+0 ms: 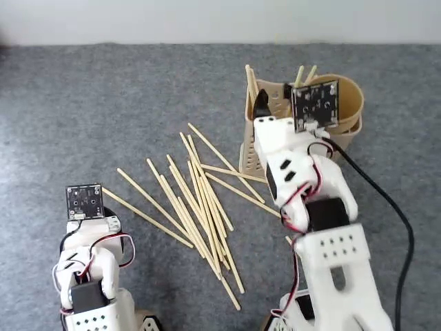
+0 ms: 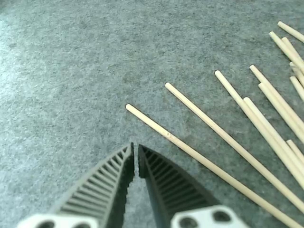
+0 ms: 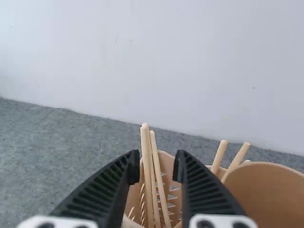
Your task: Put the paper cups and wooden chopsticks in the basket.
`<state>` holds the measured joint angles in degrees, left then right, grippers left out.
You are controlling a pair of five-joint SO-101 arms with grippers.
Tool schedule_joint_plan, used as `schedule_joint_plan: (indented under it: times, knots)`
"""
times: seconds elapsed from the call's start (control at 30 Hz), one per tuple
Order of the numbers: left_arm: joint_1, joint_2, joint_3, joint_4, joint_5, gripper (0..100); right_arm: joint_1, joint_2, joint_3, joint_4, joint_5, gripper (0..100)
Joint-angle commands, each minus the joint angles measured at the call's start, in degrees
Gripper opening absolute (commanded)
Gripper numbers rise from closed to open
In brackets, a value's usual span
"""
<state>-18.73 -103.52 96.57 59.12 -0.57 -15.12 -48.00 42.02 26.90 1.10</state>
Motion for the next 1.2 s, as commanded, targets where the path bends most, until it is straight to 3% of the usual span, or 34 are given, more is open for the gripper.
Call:
schedule_joint_plan:
  times: [0.0, 0.17, 0.33, 0.53, 0.67, 0.9, 1.17]
  knots:
    - [0.1, -0.7, -0.2, -1.1, -0.7, 2, -0.7, -6.2, -0.4, 7.5, 0.6, 6.8]
    - [0.1, -0.7, -0.2, -1.1, -0.7, 2, -0.3, -9.5, -0.4, 21.8, 1.0, 0.8]
    - [0.1, -0.7, -0.2, -1.1, -0.7, 2, -0.3, -9.4, 0.6, 35.2, 1.2, 1.2]
    - [0.1, -0.7, -0.2, -1.1, -0.7, 2, -0.2, -9.5, 6.6, 49.3, 12.0, 1.3]
    - [0.2, -0.7, -0.2, -1.1, -0.7, 2, -0.2, -9.5, 13.1, 50.0, 12.4, 1.4]
    - [0.2, -0.7, -0.2, -1.0, -0.7, 2, -0.1, -9.5, 21.7, 47.3, 16.3, 12.3]
    - [0.2, -0.7, -0.2, -1.0, -0.7, 2, 7.4, -9.3, 23.2, 47.3, 21.8, 12.2]
